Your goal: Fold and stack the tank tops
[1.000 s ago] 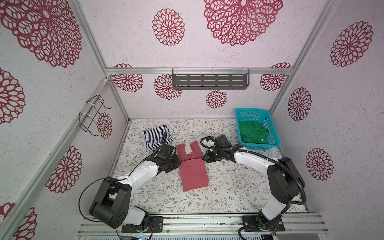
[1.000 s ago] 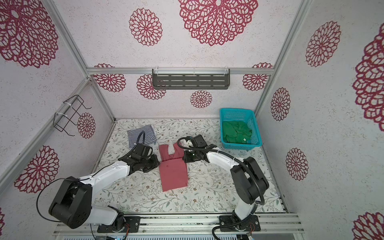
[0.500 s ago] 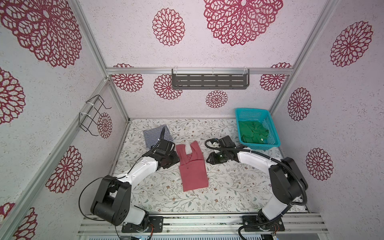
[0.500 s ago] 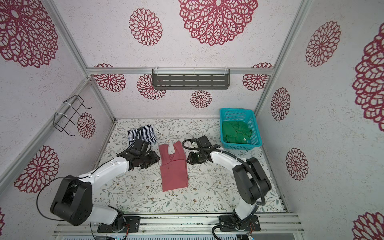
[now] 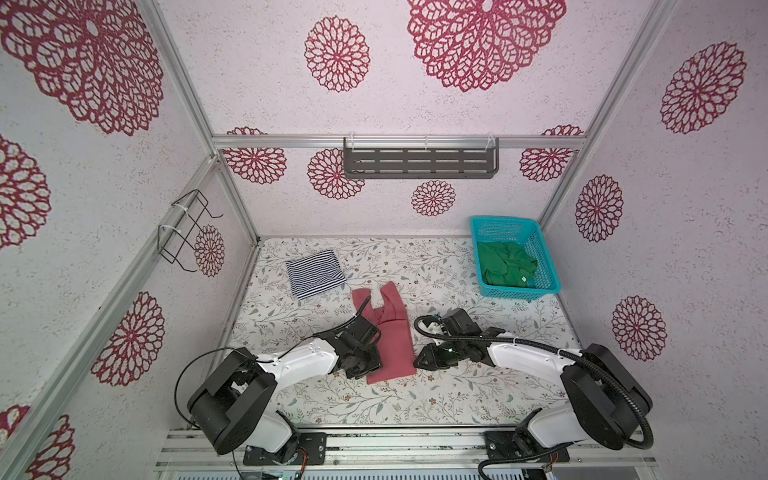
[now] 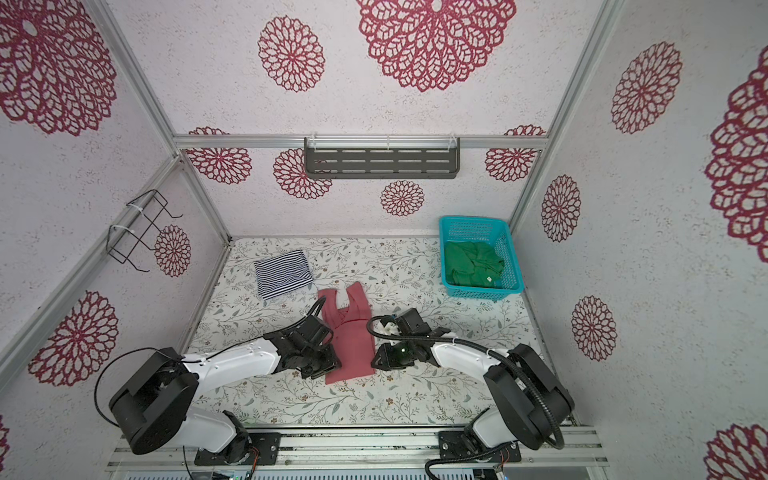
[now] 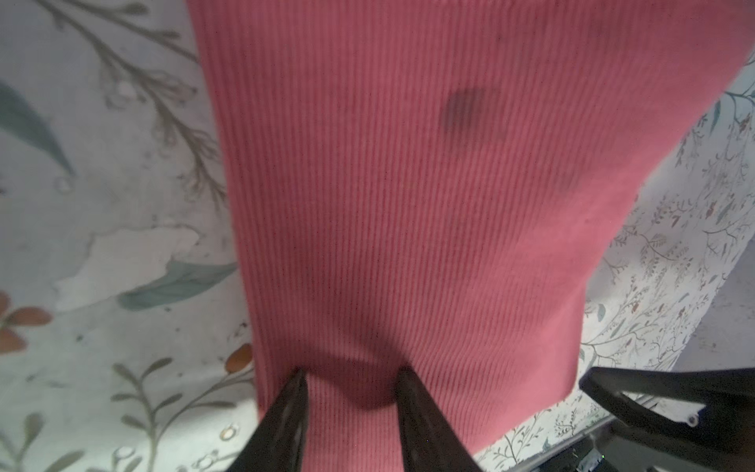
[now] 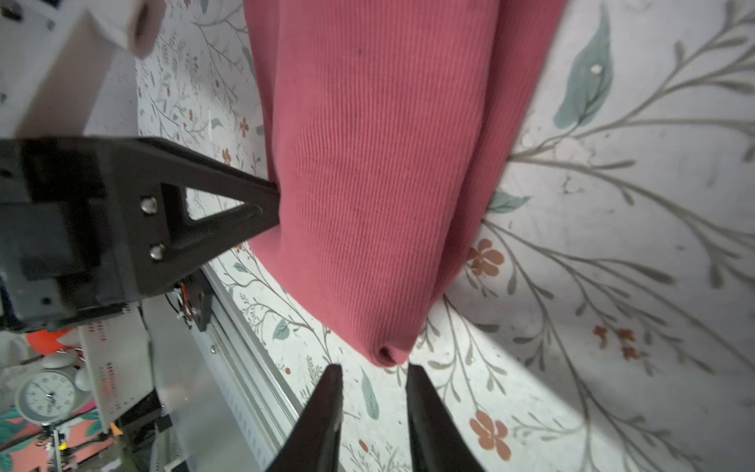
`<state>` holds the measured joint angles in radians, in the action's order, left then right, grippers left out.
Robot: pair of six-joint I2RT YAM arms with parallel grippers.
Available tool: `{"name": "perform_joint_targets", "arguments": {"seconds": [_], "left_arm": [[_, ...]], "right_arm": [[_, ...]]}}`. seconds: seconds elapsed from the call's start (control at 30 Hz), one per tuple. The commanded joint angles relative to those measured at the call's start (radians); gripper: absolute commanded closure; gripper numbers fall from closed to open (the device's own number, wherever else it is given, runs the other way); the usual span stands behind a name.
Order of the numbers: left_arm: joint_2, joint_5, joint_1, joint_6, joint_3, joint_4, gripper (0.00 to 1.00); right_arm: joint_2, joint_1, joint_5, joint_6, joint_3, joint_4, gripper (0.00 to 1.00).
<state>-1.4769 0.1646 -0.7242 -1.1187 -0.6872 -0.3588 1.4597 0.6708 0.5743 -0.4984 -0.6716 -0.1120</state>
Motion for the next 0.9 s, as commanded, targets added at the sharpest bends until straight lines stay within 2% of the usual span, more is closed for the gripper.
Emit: {"name": "perform_joint_targets", "arguments": {"seconds": [0.0, 0.3, 0.43, 0.57, 0.8, 0.83, 0.87], "left_arm": [[-0.018, -0.010, -0.004, -0.021, -0.003, 0.027, 0.61], [-0.045, -0.014, -0.002, -0.011, 0.006, 0.021, 0.64], [-0.046, -0.017, 0.004, -0.007, 0.020, 0.020, 0.65], [-0.036, -0.023, 0.015, 0.000, 0.036, 0.011, 0.66], [-0.023, -0.044, 0.043, 0.024, 0.063, -0.016, 0.70], [-0.021, -0.044, 0.043, 0.030, 0.055, -0.021, 0.70], [-0.017, -0.049, 0.043, 0.037, 0.042, -0.031, 0.70]], "right_arm": [[0.030, 0.005, 0.022, -0.029, 0.009, 0.101, 0.66], [0.078, 0.019, 0.035, -0.046, 0.026, 0.167, 0.68], [0.055, 0.019, 0.032, -0.046, 0.042, 0.148, 0.87], [0.022, 0.013, 0.014, -0.002, 0.052, 0.065, 1.00], [0.014, -0.040, -0.105, 0.153, 0.005, -0.194, 1.00], [0.015, -0.040, -0.103, 0.159, -0.006, -0.208, 0.97], [0.011, -0.040, -0.093, 0.158, -0.015, -0.214, 0.89]]}}
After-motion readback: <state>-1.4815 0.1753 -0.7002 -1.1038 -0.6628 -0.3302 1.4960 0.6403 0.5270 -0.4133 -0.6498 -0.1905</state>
